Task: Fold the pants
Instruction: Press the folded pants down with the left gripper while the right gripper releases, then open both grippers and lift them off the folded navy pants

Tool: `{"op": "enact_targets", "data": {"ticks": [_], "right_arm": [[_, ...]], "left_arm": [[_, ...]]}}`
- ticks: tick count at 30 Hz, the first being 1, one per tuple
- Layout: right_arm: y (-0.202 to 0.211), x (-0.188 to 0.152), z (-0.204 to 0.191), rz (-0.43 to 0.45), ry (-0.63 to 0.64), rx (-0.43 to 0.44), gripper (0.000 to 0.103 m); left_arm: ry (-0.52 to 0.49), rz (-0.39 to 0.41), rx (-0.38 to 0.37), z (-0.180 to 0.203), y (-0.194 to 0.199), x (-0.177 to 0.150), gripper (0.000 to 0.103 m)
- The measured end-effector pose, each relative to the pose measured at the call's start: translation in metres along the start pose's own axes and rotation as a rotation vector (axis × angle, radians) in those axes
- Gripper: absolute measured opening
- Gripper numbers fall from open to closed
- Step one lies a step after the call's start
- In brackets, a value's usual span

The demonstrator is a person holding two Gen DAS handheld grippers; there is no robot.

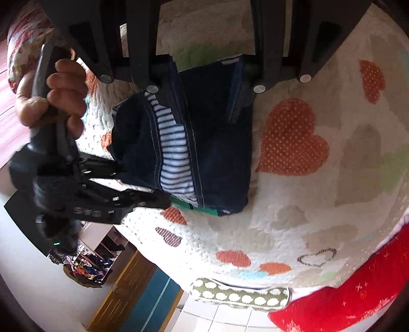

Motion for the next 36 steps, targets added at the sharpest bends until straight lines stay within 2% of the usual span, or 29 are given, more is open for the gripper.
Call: {"op": "enact_targets", "data": {"ticks": [4, 7, 10, 12, 15, 17, 20, 23, 26, 36], "right_arm": [[0.030, -0.005, -0.030, 0.069, 0.143, -0.047, 0.045], [0.023, -0.019, -0.042, 0.027, 0.188, -0.016, 0.044], [-0.016, -0.028, -0.040, -0.061, 0.219, -0.096, 0.034], [-0.027, -0.030, -0.037, -0.071, 0.217, -0.115, 0.029], [-0.015, -0.026, -0.044, -0.035, 0.227, -0.092, 0.032], [0.004, -0.025, -0.046, 0.019, 0.230, -0.076, 0.032], [0.040, -0.035, -0.042, 0.135, 0.240, -0.149, 0.043], [0.059, -0.047, -0.036, 0.203, 0.250, -0.244, 0.051], [0.064, -0.062, -0.024, 0.206, 0.234, -0.302, 0.053], [0.070, -0.082, -0.013, 0.181, 0.197, -0.314, 0.054]], "left_arm": [[-0.007, 0.045, 0.013, -0.003, 0.015, 0.002, 0.032], [-0.019, 0.076, 0.053, -0.004, 0.021, 0.001, 0.032], [-0.027, 0.093, 0.088, -0.007, 0.026, -0.001, 0.033], [-0.036, 0.101, 0.110, -0.008, 0.029, -0.002, 0.033], [-0.043, 0.111, 0.124, -0.010, 0.032, -0.004, 0.035], [-0.044, 0.124, 0.135, -0.010, 0.034, -0.004, 0.036], [-0.057, 0.152, 0.170, -0.005, 0.037, -0.004, 0.037], [-0.072, 0.169, 0.210, 0.000, 0.038, -0.004, 0.040], [-0.081, 0.180, 0.252, 0.003, 0.039, -0.005, 0.040], [-0.106, 0.196, 0.299, 0.010, 0.045, -0.012, 0.040]]}}
Point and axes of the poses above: each gripper's, at about its wrist camera, not at the fingertips, and y roughly against the way its jaws point, z to its right, x to its top, the point moved 1 cm from there along -y, roughly the way its jaws point, and after that the axes turned 7 degrees about y, right-handed, at the moved point
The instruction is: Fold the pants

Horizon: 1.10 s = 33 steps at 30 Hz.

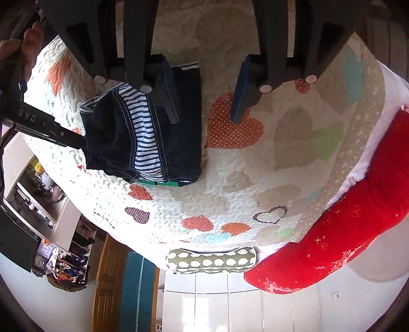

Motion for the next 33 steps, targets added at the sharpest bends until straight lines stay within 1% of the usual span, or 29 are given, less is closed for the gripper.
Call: {"op": "enact_targets", "data": {"ticks": [3, 5, 7, 9, 12, 14, 16, 18, 20, 23, 24, 25, 26, 27, 28, 29, 30, 31, 32, 33], "right_arm": [[0.004, -0.003, 0.002, -0.003, -0.008, 0.006, 0.055], [0.005, -0.003, 0.003, -0.002, -0.015, 0.008, 0.058], [0.006, -0.003, 0.008, 0.001, -0.033, 0.016, 0.067], [0.006, -0.003, 0.017, 0.008, -0.069, 0.027, 0.071], [0.002, -0.004, 0.039, 0.007, -0.153, 0.048, 0.073], [-0.005, -0.004, 0.052, -0.008, -0.194, 0.081, 0.073], [-0.014, -0.004, 0.060, -0.026, -0.219, 0.120, 0.073], [-0.025, -0.003, 0.067, -0.041, -0.244, 0.160, 0.073], [-0.036, 0.000, 0.068, -0.049, -0.258, 0.218, 0.073], [-0.056, 0.005, 0.065, -0.080, -0.262, 0.278, 0.073], [-0.062, 0.007, 0.063, -0.087, -0.262, 0.286, 0.073], [-0.069, 0.010, 0.062, -0.094, -0.263, 0.287, 0.073], [-0.073, 0.012, 0.060, -0.095, -0.264, 0.286, 0.074], [-0.076, 0.015, 0.059, -0.092, -0.267, 0.287, 0.075], [-0.078, 0.017, 0.058, -0.093, -0.270, 0.291, 0.074], [-0.080, 0.018, 0.057, -0.097, -0.271, 0.297, 0.070], [-0.083, 0.019, 0.055, -0.110, -0.268, 0.313, 0.055], [-0.085, 0.021, 0.054, -0.134, -0.271, 0.349, 0.039], [-0.085, 0.023, 0.053, -0.142, -0.272, 0.357, 0.039], [-0.083, 0.025, 0.050, -0.143, -0.263, 0.359, 0.033]], "left_arm": [[0.000, 0.001, 0.000, 0.000, 0.001, -0.001, 0.040], [0.005, -0.002, -0.003, -0.001, 0.002, -0.002, 0.041], [0.016, -0.010, -0.016, -0.003, 0.001, -0.002, 0.041], [0.043, -0.026, -0.040, -0.010, -0.003, -0.001, 0.041], [0.115, -0.059, -0.072, -0.025, -0.017, 0.004, 0.041], [0.156, -0.087, -0.116, -0.034, -0.028, 0.008, 0.041], [0.219, -0.136, -0.209, -0.043, -0.046, 0.012, 0.041], [0.284, -0.185, -0.319, -0.049, -0.063, 0.016, 0.041], [0.323, -0.213, -0.396, -0.050, -0.076, 0.020, 0.041], [0.307, -0.243, -0.458, -0.038, -0.089, 0.025, 0.042], [0.289, -0.268, -0.480, -0.030, -0.097, 0.027, 0.045], [0.276, -0.287, -0.490, -0.024, -0.103, 0.027, 0.054], [0.255, -0.307, -0.491, -0.016, -0.110, 0.026, 0.059], [0.235, -0.320, -0.472, -0.009, -0.115, 0.026, 0.059], [0.216, -0.322, -0.458, -0.004, -0.116, 0.026, 0.059], [0.200, -0.319, -0.452, -0.001, -0.116, 0.027, 0.055], [0.184, -0.313, -0.453, 0.002, -0.113, 0.028, 0.047], [0.175, -0.313, -0.470, 0.004, -0.110, 0.030, 0.027], [0.172, -0.308, -0.480, 0.005, -0.106, 0.032, 0.020], [0.170, -0.298, -0.481, 0.005, -0.103, 0.035, 0.019]]}}
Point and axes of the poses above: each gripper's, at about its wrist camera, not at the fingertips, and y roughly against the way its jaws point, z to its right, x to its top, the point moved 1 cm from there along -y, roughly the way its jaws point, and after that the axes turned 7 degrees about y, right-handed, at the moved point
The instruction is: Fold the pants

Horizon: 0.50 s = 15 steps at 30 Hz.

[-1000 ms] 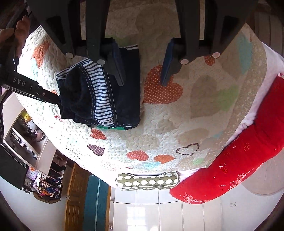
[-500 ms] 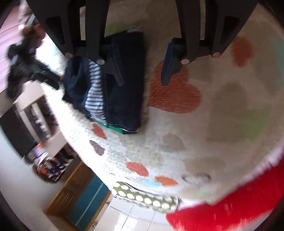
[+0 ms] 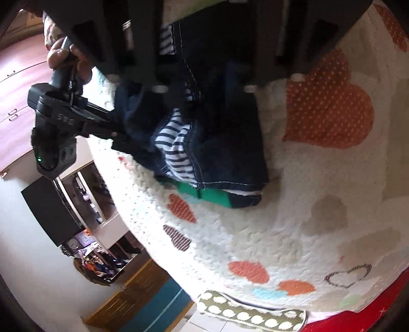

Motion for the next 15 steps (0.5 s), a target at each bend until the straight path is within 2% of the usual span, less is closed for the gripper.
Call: {"op": "enact_targets", "data": {"ticks": [1, 7, 11, 15], "right_arm": [[0.002, 0.002, -0.003, -0.004, 0.010, 0.008, 0.029], [0.011, 0.028, -0.024, 0.025, 0.053, 0.023, 0.026], [0.012, 0.059, -0.035, 0.054, 0.092, -0.004, 0.026], [-0.003, 0.084, -0.040, 0.057, 0.128, -0.049, 0.025]], "left_arm": [[-0.004, 0.009, 0.001, 0.002, 0.003, 0.001, 0.016], [-0.007, 0.070, -0.014, 0.011, 0.021, 0.028, 0.015], [-0.035, 0.128, 0.036, 0.015, 0.024, 0.062, 0.007], [-0.046, 0.164, 0.078, 0.016, 0.019, 0.088, 0.007]]}}
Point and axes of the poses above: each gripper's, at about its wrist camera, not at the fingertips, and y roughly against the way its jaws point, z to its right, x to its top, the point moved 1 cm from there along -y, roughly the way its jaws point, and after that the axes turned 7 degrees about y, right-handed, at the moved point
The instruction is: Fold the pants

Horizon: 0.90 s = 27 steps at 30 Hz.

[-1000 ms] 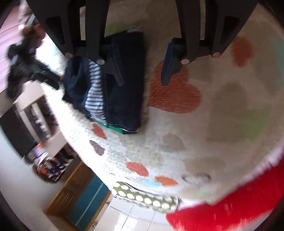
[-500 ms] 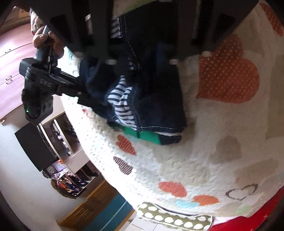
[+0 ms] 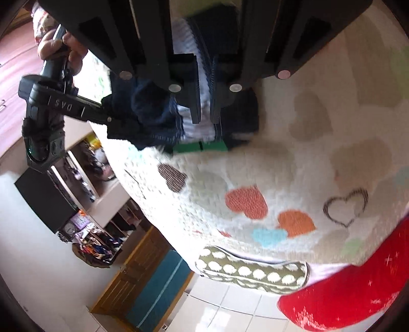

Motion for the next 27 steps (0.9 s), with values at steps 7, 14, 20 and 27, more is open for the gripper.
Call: {"op": "enact_targets", "data": {"ticks": [7, 14, 20, 27], "right_arm": [[-0.037, -0.004, 0.030, -0.033, 0.016, -0.224, 0.039], [-0.006, -0.004, 0.030, 0.046, 0.003, -0.275, 0.060], [0.037, -0.023, 0.003, 0.135, 0.049, -0.281, 0.060], [0.047, -0.064, -0.009, 0.127, 0.028, -0.265, 0.060]], "left_arm": [[-0.009, -0.080, 0.104, -0.014, -0.045, -0.015, 0.007], [-0.013, -0.059, 0.163, -0.014, -0.041, -0.021, 0.008], [-0.073, 0.085, 0.212, 0.009, 0.019, -0.035, 0.030], [-0.133, 0.295, 0.318, 0.039, 0.078, -0.074, 0.070]]}}
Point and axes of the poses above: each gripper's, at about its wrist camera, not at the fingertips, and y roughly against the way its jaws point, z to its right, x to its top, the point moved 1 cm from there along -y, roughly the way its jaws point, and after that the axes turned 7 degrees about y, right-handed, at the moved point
